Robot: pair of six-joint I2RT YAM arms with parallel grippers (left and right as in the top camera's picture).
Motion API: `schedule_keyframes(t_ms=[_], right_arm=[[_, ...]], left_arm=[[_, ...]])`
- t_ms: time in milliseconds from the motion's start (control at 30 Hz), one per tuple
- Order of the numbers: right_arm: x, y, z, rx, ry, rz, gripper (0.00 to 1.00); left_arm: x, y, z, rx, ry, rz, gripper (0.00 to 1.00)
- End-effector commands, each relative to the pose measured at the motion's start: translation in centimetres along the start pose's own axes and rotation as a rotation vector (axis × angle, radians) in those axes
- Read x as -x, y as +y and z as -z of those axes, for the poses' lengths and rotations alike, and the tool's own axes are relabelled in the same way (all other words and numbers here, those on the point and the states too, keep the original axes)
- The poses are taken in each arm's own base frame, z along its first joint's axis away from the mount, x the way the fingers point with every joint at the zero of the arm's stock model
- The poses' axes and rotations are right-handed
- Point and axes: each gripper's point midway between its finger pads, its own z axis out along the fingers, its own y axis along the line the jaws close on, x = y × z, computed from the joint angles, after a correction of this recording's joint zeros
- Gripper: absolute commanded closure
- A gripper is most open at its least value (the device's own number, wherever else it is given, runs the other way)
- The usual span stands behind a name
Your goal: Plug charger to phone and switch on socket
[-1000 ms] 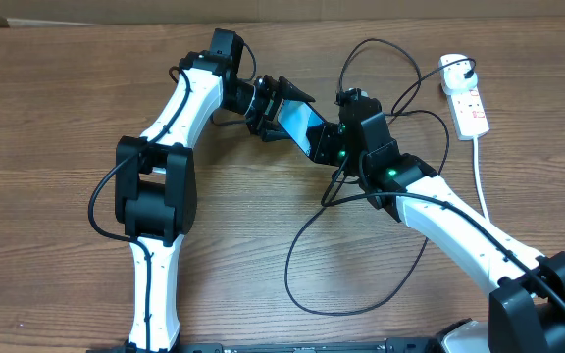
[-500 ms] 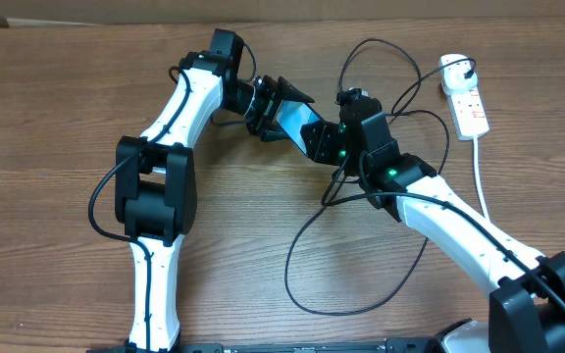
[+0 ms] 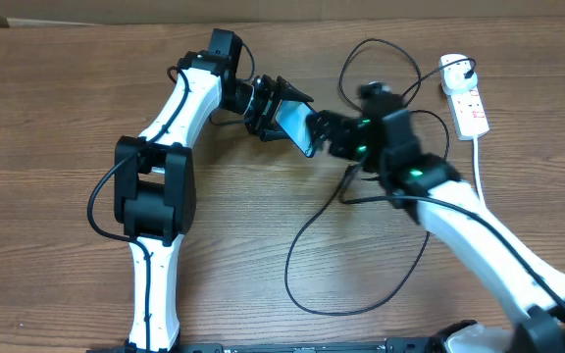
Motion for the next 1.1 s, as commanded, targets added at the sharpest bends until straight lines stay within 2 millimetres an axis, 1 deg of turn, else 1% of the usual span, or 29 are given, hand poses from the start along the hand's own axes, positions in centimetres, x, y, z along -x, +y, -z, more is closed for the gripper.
schedule_keyframes(t_ms=[0, 33, 67, 167, 267, 300, 367, 467, 600, 667, 700, 733, 800, 933, 1067], right_arm=[[4.6, 0.0, 4.9, 0.019, -0.142, -0.028, 0.00], [5.3, -0.8, 6.2, 0.002, -0.164, -0.045, 0.00], [5.7, -1.3, 7.0, -0.008, -0.175, -0.056, 0.00], [6.9, -3.8, 9.9, -0.050, -0.209, -0.108, 0.00], [7.4, -6.8, 11.7, -0.113, -0.220, -0.168, 0.00], [7.4, -8.2, 12.1, -0.149, -0.218, -0.196, 0.00], [7.1, -11.0, 12.7, -0.220, -0.203, -0.253, 0.00], [6.1, -15.0, 13.5, -0.322, -0.165, -0.351, 0.00], [4.8, -18.7, 14.1, -0.383, -0.109, -0.470, 0.00], [4.3, -19.9, 14.4, -0.404, -0.089, -0.515, 0.00], [4.0, -20.6, 14.5, -0.420, -0.078, -0.535, 0.00], [3.6, -21.0, 14.5, -0.433, -0.066, -0.547, 0.00], [3.0, -21.7, 14.4, -0.448, -0.029, -0.530, 0.00], [1.9, -22.1, 14.1, -0.466, 0.022, -0.520, 0.00], [1.6, -22.1, 14.1, -0.471, 0.036, -0.528, 0.00]], left_arm=[[-1.1, -1.6, 1.7, -0.056, 0.022, -0.016, 0.30], [-1.2, -1.6, 1.7, -0.061, 0.027, -0.015, 0.30], [-1.3, -1.7, 1.8, -0.070, 0.038, -0.015, 0.30], [-2.6, -2.6, 2.0, -0.119, 0.110, -0.017, 0.30], [-4.2, -3.6, 2.3, -0.177, 0.203, -0.026, 0.29], [-4.8, -3.9, 2.3, -0.195, 0.232, -0.035, 0.29], [-5.7, -4.4, 2.4, -0.226, 0.282, -0.055, 0.30], [-7.4, -5.2, 2.6, -0.275, 0.371, -0.062, 0.32], [-9.0, -5.8, 2.5, -0.302, 0.447, -0.059, 0.33], [-9.2, -5.7, 2.2, -0.293, 0.455, -0.040, 0.36], [-9.4, -5.6, 2.1, -0.288, 0.459, -0.028, 0.40], [-9.5, -5.6, 2.1, -0.285, 0.462, -0.016, 0.42], [-9.8, -5.4, 2.1, -0.277, 0.467, 0.012, 0.42], [-10.7, -5.8, 2.6, -0.277, 0.467, 0.013, 0.40], [-12.5, -7.0, 3.9, -0.291, 0.459, -0.046, 0.39]])
